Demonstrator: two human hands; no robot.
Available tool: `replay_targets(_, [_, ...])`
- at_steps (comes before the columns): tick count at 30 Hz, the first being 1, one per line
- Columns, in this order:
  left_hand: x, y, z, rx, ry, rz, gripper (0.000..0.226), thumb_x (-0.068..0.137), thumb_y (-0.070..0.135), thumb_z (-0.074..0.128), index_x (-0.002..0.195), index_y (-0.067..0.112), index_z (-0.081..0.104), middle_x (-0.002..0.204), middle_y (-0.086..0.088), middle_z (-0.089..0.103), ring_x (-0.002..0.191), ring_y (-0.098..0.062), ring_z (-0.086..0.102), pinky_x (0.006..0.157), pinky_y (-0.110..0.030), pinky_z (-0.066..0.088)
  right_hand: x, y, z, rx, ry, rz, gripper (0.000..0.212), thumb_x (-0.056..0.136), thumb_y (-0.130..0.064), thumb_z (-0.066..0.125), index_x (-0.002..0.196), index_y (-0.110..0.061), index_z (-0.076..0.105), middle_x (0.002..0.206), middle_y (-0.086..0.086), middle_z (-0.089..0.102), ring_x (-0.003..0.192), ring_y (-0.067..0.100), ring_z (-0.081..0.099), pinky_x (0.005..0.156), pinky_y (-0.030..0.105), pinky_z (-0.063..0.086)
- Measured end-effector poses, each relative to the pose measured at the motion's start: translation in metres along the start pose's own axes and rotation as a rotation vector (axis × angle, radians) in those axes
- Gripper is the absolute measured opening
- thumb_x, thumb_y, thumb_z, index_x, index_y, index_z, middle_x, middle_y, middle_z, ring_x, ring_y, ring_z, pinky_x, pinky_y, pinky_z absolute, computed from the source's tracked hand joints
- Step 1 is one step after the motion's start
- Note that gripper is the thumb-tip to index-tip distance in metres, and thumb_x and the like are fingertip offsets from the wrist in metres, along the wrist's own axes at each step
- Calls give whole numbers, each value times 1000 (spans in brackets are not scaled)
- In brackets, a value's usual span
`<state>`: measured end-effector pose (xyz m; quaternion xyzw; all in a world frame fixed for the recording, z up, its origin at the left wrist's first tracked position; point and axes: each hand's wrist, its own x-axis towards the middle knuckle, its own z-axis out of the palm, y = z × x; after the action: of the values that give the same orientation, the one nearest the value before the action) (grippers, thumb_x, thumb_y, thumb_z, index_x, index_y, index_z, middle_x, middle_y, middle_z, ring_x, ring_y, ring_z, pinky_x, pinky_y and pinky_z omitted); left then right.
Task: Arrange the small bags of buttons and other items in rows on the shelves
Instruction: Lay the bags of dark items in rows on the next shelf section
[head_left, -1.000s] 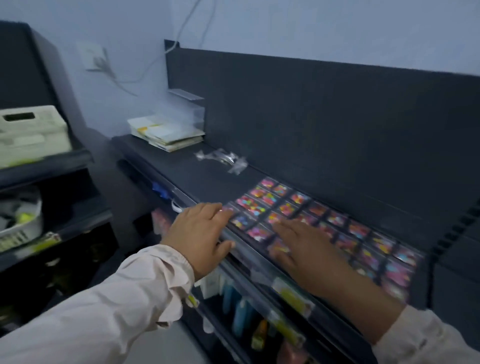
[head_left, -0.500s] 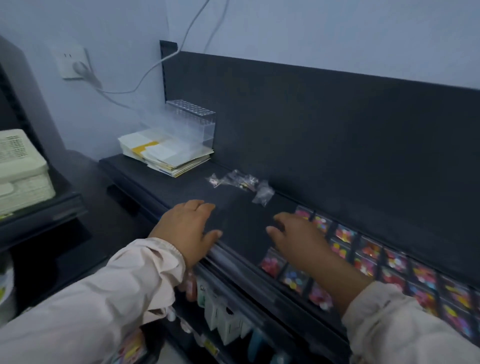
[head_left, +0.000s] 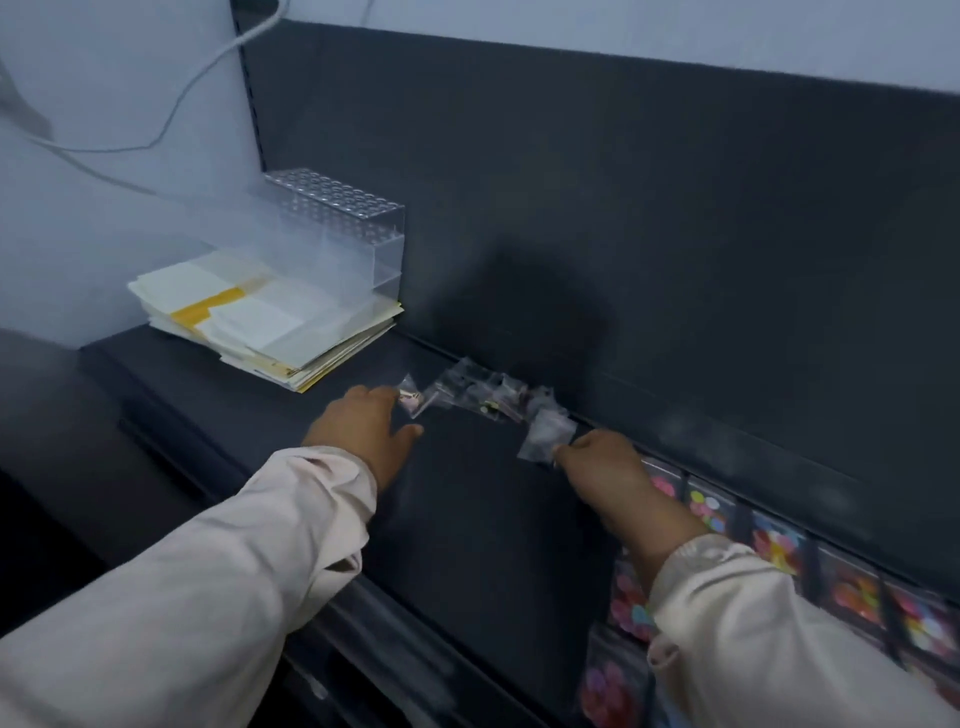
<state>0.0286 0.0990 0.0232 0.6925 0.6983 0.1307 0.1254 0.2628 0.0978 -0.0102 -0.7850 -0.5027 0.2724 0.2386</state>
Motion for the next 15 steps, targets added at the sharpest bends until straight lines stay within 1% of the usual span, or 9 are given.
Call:
replay_targets(2, [34, -5, 6, -16, -18, -12, 45, 89, 38, 55, 127, 16, 50, 129, -12, 50, 116, -33, 52, 94, -38, 44, 13, 0, 8, 13, 39, 69, 28, 80, -24, 59, 56, -14, 50, 61, 2, 53, 68, 22, 55, 61, 23, 36])
replay_targets(4, [65, -12, 14, -33, -42, -22, 42, 88, 36, 55, 124, 15, 53, 127, -13, 53, 112, -34, 54, 89, -38, 45, 21, -1, 16, 36, 94, 139, 24, 77, -27, 61, 60, -11, 55, 61, 3, 55, 68, 24, 57, 59, 23, 36])
replay_targets(6, [90, -19, 22, -41, -72, -31, 41, 88, 34, 54, 126, 16, 52, 127, -14, 53, 111, -34, 55, 88, -37, 45, 27, -6, 24, 35, 110, 183, 25, 74, -32, 63, 66, -9, 60, 62, 5, 58, 67, 25, 60, 56, 24, 38])
replay_targets(8, [110, -25, 31, -32, -96, -8, 41, 90, 32, 52, 129, 20, 49, 130, -14, 49, 113, -34, 53, 89, -37, 44, 33, -10, 31, 26, 111, 210, 30, 74, -38, 64, 72, -7, 64, 68, 6, 62, 70, 26, 63, 57, 25, 40])
replay_targets(10, [126, -29, 39, -16, -122, 64, 43, 92, 27, 50, 135, 27, 46, 137, -12, 42, 122, -34, 46, 96, -38, 42, 38, -12, 36, -9, 120, 234, 33, 74, -40, 63, 81, -8, 66, 78, 7, 65, 77, 26, 65, 61, 25, 40])
replay_targets(13, [144, -34, 47, 74, -178, 235, 44, 94, 23, 44, 137, 32, 43, 149, -7, 31, 135, -33, 28, 109, -40, 32, 39, -15, 40, -73, 153, 275, 27, 76, -32, 61, 89, -10, 66, 88, 9, 66, 83, 25, 64, 66, 24, 42])
replay_targets(15, [153, -37, 52, 136, -240, 310, 43, 95, 26, 42, 137, 34, 43, 152, -2, 28, 139, -31, 20, 111, -42, 29, 38, -16, 43, -60, 184, 288, 21, 76, -27, 60, 89, -11, 66, 94, 10, 68, 87, 27, 65, 69, 25, 45])
